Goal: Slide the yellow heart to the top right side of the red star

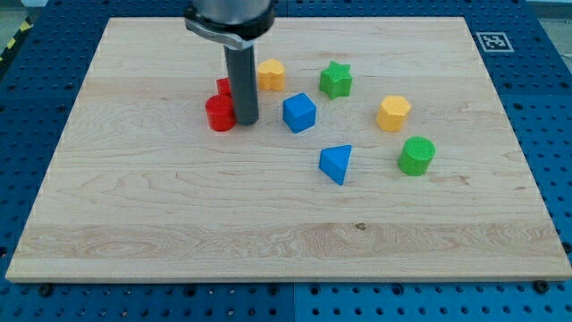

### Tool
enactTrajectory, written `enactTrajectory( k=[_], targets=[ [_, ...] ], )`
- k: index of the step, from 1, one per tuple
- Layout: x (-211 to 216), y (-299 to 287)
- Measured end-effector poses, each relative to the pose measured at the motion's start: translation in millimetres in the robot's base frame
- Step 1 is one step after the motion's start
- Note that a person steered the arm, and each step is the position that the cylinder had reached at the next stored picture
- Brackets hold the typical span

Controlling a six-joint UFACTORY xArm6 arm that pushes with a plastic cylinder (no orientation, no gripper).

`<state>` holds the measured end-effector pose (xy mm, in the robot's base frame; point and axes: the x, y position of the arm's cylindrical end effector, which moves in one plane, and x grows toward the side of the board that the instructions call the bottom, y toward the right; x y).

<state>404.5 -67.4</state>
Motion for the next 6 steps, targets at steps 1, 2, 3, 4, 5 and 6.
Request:
enactTrajectory(
  k=[1,2,3,4,5,6],
  targets=[
    [-10,-12],
    [-4,8],
    [-10,58],
    [-43,69],
    [-69,60],
    [-83,57]
  ],
)
